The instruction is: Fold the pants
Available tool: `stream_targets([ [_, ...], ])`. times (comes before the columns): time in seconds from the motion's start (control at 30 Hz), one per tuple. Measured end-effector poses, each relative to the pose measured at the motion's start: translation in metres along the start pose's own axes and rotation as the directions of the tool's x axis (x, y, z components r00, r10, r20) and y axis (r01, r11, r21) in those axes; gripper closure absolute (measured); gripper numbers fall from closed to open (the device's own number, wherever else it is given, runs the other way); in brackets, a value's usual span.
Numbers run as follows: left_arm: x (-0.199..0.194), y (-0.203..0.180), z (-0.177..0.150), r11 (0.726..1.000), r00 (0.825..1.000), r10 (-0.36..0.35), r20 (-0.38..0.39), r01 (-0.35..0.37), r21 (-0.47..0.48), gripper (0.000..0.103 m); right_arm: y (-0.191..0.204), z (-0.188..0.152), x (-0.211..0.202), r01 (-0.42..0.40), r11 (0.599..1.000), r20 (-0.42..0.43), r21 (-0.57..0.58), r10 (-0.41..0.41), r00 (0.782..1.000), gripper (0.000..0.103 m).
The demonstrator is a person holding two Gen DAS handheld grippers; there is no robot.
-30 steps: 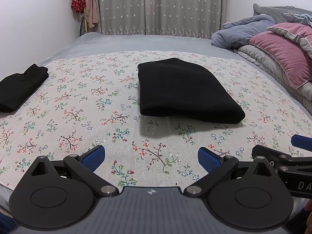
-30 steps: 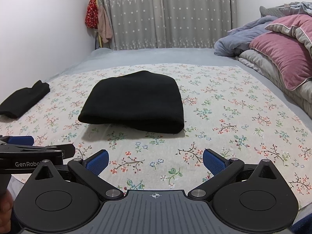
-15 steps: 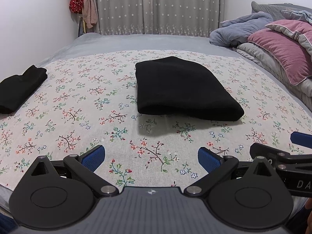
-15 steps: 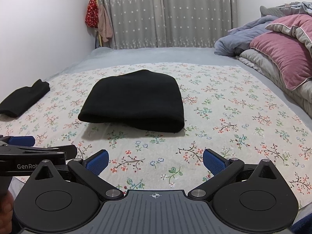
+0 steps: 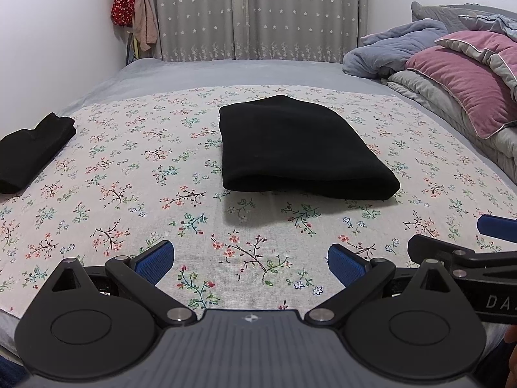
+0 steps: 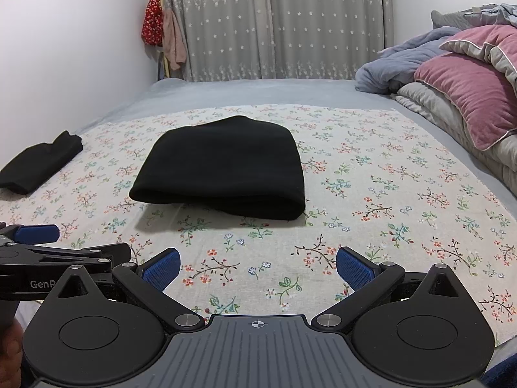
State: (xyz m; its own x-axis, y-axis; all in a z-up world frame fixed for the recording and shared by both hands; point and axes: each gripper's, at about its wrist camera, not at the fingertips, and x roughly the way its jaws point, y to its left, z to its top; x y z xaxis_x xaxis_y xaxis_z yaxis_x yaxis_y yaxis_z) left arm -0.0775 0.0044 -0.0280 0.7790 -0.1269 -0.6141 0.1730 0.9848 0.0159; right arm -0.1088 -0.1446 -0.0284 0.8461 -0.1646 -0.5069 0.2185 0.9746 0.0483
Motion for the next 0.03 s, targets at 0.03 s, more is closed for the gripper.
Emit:
stream_targets([
  [0.03,0.0000,0.0001,0.0000,1.000,1.000,0.000,0.000,0.000,-0.001,0.000,0.0000,0.0000,-0.0001,0.000,1.000,0.000,0.000,0.000,1.000,0.000],
])
